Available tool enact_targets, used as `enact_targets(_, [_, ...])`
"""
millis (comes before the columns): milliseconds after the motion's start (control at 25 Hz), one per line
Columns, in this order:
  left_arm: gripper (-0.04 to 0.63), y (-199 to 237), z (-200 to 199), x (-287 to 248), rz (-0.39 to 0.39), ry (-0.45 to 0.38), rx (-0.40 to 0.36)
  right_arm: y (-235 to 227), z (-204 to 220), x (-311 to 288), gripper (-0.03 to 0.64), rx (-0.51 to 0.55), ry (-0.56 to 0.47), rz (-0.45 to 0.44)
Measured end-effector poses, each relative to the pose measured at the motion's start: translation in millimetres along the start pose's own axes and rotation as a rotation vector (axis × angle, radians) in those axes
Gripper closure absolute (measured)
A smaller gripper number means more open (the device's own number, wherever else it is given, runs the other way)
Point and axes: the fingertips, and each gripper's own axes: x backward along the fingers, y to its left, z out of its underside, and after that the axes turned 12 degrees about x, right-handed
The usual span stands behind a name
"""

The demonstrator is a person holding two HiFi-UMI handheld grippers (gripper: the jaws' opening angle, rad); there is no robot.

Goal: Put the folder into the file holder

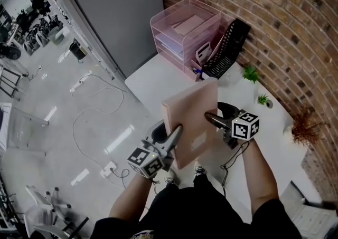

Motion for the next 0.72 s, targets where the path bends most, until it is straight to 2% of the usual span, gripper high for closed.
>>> enact_targets(120, [0.413, -3.6, 0.1, 1.1, 0.0, 0.029, -0.065, 0.3, -12.8, 5.8, 0.265, 0.064, -0.021, 0.045])
enact_targets(360, [0.411, -11.1, 5.7, -3.6, -0.011, 0.13, -0.244, 2.9, -26.6, 13.4, 0.265, 0.193, -0.008, 0.122])
enact_targets(720, [0.393, -6.2, 27.7, -1.3, -0.025, 0.285, -0.394, 16.1, -18.5, 15.9, 0.267, 0.266, 0.041, 0.189])
